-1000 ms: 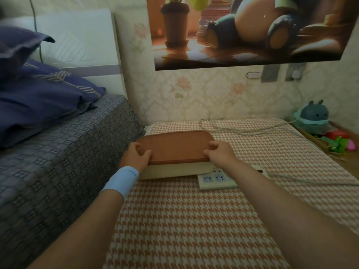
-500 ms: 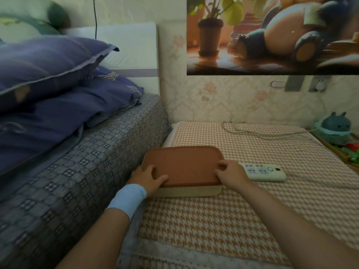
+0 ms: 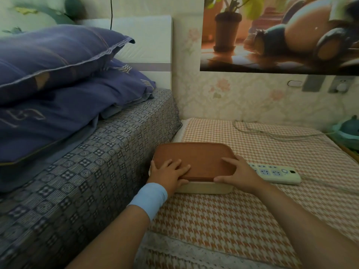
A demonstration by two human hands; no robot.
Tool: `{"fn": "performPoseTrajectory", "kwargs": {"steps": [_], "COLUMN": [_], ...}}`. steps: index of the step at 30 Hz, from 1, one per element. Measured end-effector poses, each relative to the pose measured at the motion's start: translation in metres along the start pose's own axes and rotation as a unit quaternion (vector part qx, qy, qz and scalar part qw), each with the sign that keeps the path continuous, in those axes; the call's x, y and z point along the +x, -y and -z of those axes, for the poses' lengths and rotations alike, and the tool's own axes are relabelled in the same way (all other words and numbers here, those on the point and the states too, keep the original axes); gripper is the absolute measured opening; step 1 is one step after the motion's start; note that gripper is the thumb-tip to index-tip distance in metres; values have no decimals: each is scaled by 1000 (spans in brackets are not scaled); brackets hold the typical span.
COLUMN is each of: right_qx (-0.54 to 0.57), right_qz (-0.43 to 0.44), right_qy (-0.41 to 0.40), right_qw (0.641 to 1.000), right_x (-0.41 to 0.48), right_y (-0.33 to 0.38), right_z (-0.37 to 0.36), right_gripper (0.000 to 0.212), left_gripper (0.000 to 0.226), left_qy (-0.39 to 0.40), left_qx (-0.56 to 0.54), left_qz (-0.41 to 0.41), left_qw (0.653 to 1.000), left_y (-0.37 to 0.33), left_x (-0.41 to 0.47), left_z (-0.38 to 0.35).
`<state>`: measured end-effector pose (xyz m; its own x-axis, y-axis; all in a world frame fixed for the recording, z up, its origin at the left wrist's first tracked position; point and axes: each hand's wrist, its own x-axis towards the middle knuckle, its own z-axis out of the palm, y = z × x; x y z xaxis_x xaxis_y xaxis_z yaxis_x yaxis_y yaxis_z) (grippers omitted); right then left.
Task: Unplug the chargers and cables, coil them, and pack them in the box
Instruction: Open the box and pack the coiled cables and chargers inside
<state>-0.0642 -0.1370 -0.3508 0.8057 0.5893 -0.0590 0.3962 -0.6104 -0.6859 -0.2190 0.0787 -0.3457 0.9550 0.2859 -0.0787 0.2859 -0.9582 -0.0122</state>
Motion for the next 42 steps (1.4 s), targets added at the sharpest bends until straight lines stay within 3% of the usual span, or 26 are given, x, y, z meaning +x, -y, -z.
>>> {"fn": "performPoseTrajectory", "kwargs": {"steps": [9, 13, 16, 20, 23, 26, 30, 35, 39, 42], "right_qx": [-10, -25, -21, -147, -205, -248, -269, -272, -303, -325], "right_qz": [22, 36, 38, 55, 45, 37, 30, 16, 10, 5], "right_qy": [19, 44, 44, -3, 29, 59, 115, 132, 151, 182], "right_qw": [1000, 998, 998, 988, 977, 966, 956, 953, 941, 928], "right_x": [-4, -9, -7, 1, 2, 7, 18, 42, 60, 76], "right_y": [3, 0, -4, -6, -2, -2, -2, 5, 15, 25], "right_z": [3, 9, 5, -11, -17, -17, -10, 0, 7, 10], "right_gripper": [97, 86, 68, 63, 65, 66, 75, 111, 137, 146], "left_gripper": [53, 55, 56, 43, 31, 43, 55, 70, 111, 140], "left_qy": [-3, -29, -47, -71, -102, -81, 15, 29, 55, 117], "left_qx": [-73, -70, -89, -106, -77, -64, -38, -53, -31, 10], "left_qz": [1, -19, 12, 34, 45, 57, 31, 47, 47, 45], "left_qw": [997, 997, 995, 991, 991, 993, 999, 997, 997, 992], "left_y": [13, 18, 12, 2, 5, 7, 7, 11, 15, 18], "left_x": [-4, -4, -2, 5, 16, 25, 32, 45, 69, 96], "left_z": [-2, 0, 1, 2, -7, -21, -25, -3, 22, 31]}}
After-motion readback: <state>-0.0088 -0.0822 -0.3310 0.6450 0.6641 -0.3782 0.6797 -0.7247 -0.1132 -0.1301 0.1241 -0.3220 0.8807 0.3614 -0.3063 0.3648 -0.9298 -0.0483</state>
